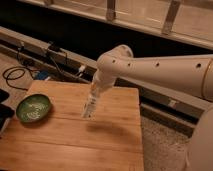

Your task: Place the bottle in the ceramic bowl

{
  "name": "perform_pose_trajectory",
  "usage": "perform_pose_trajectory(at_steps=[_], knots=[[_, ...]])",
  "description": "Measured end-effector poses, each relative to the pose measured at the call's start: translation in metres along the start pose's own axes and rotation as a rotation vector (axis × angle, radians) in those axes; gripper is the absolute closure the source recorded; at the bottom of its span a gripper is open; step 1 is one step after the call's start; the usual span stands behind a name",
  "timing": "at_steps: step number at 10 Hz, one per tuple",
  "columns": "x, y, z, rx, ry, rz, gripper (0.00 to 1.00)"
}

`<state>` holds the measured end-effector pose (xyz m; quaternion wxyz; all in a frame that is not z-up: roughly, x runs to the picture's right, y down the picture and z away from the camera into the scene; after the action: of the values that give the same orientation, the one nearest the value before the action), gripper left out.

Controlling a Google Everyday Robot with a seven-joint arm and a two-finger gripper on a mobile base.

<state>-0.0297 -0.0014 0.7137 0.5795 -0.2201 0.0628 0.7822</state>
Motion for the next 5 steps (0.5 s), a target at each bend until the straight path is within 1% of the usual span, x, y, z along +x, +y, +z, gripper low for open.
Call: perform_pose_trajectory(at_steps=[3,4,5], knots=[[0.0017,0.0027,0.0007,-0.002,0.002,-0.004,1.00],[0.0015,0.0007,0.0004,0.002,-0.001,0.003,1.00],[-0.0013,-0.0012,0.0025,0.014,-0.003,0.014,1.00]])
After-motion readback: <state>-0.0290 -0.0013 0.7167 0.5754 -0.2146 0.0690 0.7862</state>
